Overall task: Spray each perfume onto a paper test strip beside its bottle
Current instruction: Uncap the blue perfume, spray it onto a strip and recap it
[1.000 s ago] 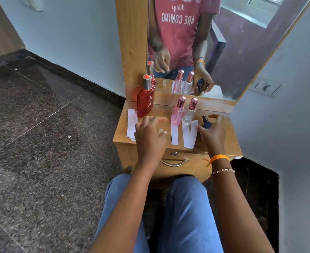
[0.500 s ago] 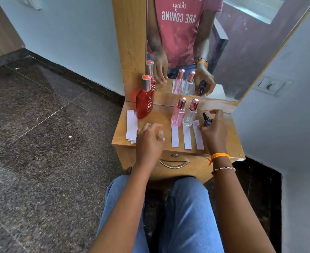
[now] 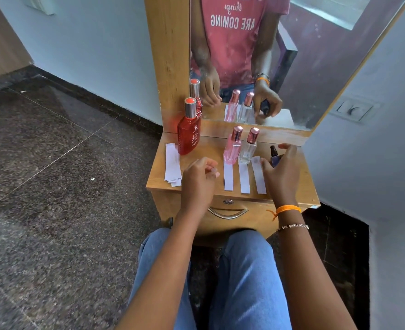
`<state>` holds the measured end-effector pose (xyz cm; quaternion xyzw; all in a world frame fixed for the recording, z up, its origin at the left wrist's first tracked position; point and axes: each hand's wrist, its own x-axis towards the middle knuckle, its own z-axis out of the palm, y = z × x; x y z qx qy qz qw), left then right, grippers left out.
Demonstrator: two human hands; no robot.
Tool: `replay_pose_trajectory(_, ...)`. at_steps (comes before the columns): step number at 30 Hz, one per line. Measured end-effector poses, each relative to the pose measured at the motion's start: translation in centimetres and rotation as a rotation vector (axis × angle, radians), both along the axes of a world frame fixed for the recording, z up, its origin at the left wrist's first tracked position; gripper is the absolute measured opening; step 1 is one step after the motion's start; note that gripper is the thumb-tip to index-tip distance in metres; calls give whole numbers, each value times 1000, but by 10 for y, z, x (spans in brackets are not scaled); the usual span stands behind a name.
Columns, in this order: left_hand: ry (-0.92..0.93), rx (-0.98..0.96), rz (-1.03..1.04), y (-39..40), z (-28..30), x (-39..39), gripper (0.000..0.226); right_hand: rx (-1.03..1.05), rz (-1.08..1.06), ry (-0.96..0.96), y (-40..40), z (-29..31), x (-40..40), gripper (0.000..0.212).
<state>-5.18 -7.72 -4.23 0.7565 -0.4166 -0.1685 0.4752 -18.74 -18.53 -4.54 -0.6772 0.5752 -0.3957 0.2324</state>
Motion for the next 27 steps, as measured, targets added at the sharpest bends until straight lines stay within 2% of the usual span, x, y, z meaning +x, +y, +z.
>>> replay_pose_trajectory(3, 127, -97, 15, -3, 12, -1, 14, -93, 65, -129, 22, 5, 1, 44)
replay_pose_trajectory(8, 418, -202, -6, -5, 34, -3, 9, -68, 411, -216, 71, -3, 10, 52)
replay_pose_trajectory(18, 471, -155, -123, 4, 37, -9, 8, -18, 490, -318, 81, 4, 20, 53)
replay_pose_trajectory(23, 522, -108, -222, 4, 33, -7, 10, 29, 517, -337, 83, 6, 17, 39)
replay_pose_trajectory(27, 552, -51, -165, 4, 25, -14, 11, 82, 501, -365, 77, 4, 7, 33)
